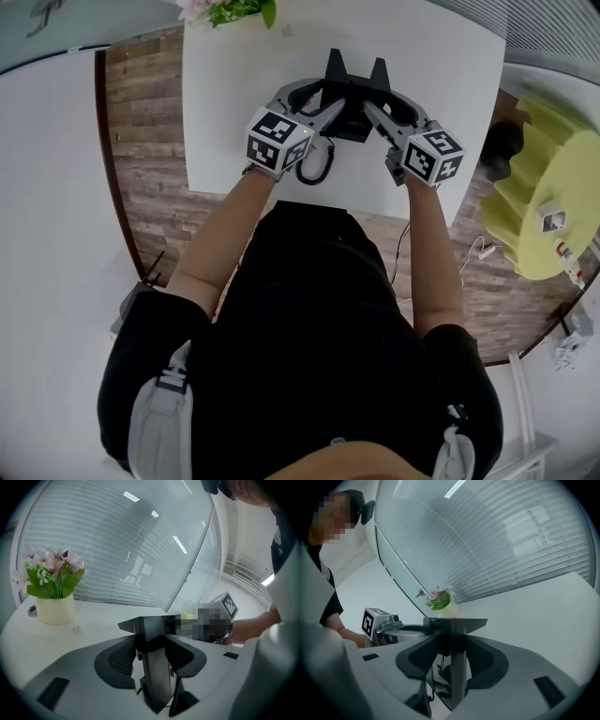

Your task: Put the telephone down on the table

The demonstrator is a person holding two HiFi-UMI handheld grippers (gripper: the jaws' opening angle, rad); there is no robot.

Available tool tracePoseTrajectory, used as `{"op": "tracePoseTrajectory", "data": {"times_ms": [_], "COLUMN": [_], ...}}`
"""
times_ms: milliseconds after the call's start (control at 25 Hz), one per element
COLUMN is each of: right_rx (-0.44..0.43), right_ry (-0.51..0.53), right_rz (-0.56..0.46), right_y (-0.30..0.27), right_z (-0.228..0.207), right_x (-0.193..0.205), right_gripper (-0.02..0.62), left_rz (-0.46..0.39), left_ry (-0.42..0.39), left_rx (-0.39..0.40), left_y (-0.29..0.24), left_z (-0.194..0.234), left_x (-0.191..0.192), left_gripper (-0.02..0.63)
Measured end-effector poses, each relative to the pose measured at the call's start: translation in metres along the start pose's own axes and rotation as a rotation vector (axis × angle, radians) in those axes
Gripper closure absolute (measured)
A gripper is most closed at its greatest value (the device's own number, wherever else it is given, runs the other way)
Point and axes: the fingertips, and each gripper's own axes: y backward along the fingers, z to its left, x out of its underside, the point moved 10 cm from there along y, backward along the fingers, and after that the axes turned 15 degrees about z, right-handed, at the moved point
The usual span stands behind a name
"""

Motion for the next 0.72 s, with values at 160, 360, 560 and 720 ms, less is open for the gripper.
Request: {"op": "tracePoseTrajectory", "data": {"times_ms": [160,360,560,720], "right_rx": [-0.007,-0.013,-0.024,-0.030], "right_ry": [-0.032,-0.092,-0.131,-0.146], "right_rz": [0.015,0.036,0.056,0.058], "right_y": [-0.010,-0.021,-0.028,-0.031], "right_z": [-0.012,-0.025,-0.035,-0.039], "right_x": [-0.009,-0.012,-0.016,-0.016], "right_gripper": [0.399,0.398,0.397,0.397], "left_rz": [0.012,0.043,0.062,0.066], "left_ry": [0.037,0.085,0.120,0.135], "left_rx": [0.019,0.049,0.072,0.086], "left_y": [-0.010,-0.022,-0.030,-0.035], "left_z": [0.014,0.029,0.039,0.043], "left_x": [-0.005,-0.006,-0.008,-0.008], "left_gripper": [0.408,0.408,0.408,0.408]}}
